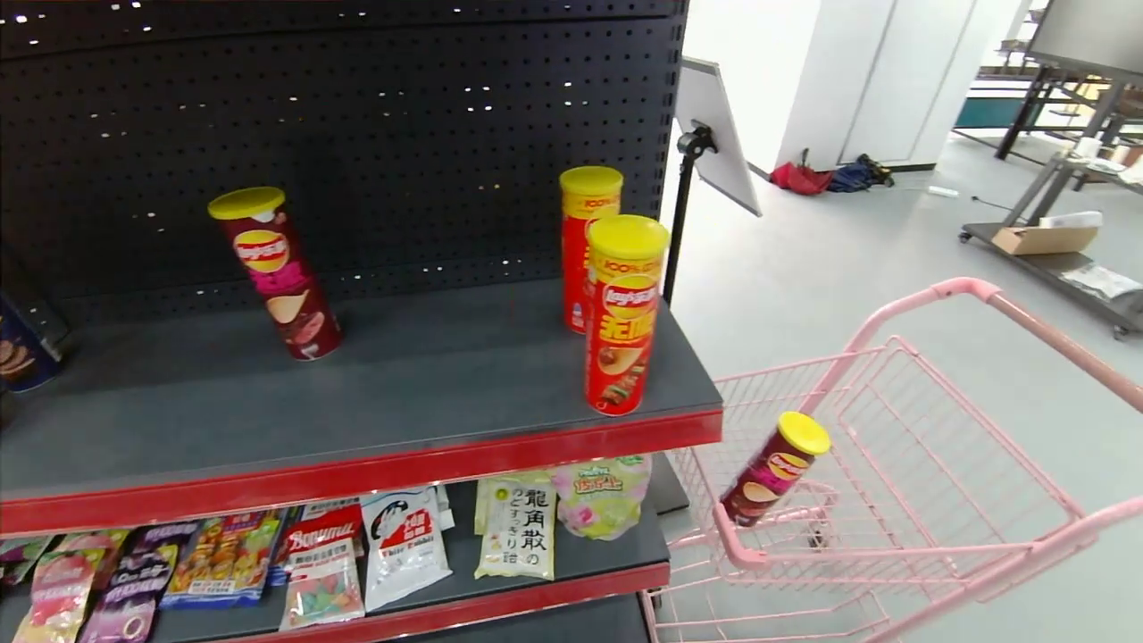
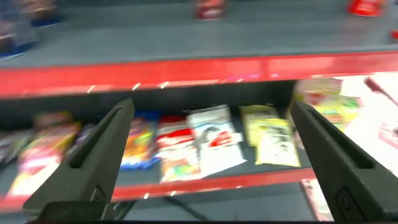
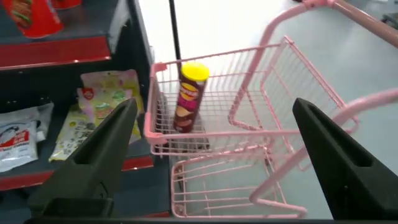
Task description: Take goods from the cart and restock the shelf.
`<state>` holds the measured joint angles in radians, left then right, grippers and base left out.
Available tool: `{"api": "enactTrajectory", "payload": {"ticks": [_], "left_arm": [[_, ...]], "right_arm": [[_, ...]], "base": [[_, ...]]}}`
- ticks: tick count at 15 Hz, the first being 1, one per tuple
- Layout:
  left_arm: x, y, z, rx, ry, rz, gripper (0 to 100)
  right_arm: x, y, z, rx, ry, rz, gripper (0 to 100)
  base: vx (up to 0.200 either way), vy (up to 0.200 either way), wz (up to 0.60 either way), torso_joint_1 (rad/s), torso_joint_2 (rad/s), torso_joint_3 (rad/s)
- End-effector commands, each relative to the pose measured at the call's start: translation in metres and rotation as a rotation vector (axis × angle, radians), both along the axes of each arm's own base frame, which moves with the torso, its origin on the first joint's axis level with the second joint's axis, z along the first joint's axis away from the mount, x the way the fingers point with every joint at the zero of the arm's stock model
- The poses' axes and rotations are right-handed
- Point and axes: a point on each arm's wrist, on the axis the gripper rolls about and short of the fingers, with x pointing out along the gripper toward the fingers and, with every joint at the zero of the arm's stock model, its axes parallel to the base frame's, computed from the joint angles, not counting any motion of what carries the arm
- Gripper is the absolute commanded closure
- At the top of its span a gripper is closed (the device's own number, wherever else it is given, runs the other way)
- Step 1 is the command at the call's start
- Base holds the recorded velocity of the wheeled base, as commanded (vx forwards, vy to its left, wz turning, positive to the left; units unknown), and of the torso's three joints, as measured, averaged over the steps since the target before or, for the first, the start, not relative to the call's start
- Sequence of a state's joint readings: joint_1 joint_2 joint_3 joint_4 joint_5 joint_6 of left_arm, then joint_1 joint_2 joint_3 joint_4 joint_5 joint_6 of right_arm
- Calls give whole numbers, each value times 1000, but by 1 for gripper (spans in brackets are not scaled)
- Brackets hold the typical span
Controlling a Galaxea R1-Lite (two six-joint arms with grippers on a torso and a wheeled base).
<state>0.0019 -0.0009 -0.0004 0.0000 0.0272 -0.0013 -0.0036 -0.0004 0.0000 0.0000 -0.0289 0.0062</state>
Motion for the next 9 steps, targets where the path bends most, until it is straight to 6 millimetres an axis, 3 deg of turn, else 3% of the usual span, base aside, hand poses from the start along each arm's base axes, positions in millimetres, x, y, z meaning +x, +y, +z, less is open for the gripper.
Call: {"api": "enactTrajectory", "payload": {"ticks": [1,2,9], "left_arm": [[0,0,0,0,1,0,0],[0,0,0,0,1,0,0],[0,0,0,0,1,0,0]], "right_arm": [[0,0,0,0,0,-1,0],[0,0,0,0,0,-1,0],[0,0,0,0,0,-1,0]], "base": [[0,0,-600,2,2,2],[0,0,-600,-2,-2,2],[0,0,0,-11,16,14]]}}
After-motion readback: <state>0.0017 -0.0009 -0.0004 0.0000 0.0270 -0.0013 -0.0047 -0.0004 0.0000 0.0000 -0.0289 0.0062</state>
